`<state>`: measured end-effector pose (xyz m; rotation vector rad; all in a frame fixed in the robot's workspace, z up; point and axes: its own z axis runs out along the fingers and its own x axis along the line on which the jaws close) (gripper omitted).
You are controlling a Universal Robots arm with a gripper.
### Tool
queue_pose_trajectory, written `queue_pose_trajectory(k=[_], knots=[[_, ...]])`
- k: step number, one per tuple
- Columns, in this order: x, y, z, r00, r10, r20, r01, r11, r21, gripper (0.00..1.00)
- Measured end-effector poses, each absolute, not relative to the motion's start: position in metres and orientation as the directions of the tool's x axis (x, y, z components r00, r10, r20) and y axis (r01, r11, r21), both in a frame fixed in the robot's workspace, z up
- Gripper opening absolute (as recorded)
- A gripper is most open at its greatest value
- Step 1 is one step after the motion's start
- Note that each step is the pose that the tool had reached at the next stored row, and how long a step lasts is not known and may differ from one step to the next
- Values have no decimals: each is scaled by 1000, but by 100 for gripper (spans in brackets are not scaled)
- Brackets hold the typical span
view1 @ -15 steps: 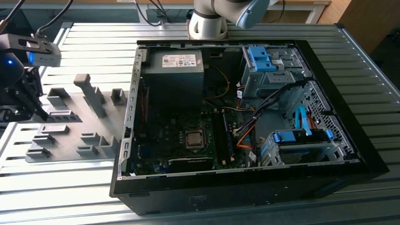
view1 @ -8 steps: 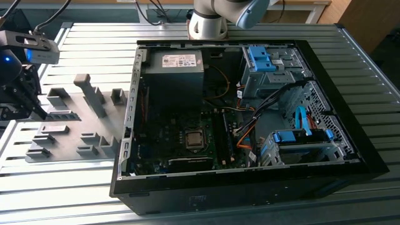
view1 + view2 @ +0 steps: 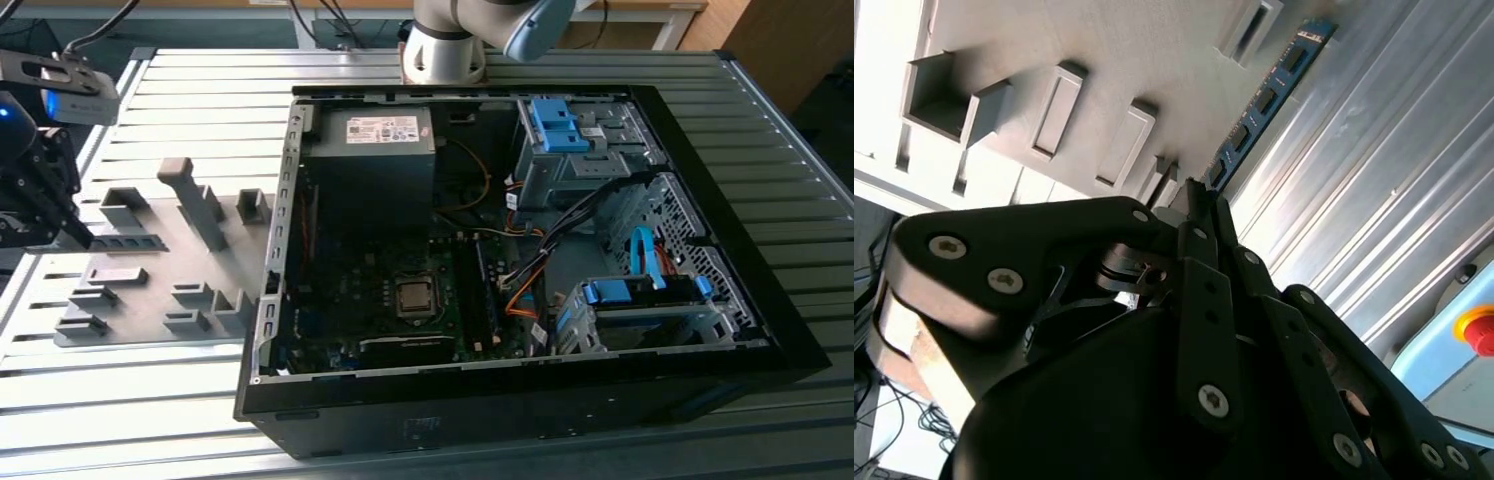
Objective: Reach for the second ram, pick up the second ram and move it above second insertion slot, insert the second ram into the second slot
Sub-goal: 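Pick up the second ram and move it above second insertion slot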
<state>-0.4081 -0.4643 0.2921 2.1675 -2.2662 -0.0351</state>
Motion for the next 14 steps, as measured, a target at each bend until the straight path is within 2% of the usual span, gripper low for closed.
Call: queue_pose_trajectory(k=[14], knots=[[-408, -464, 322, -45, -999, -11, -999, 44, 20, 14]])
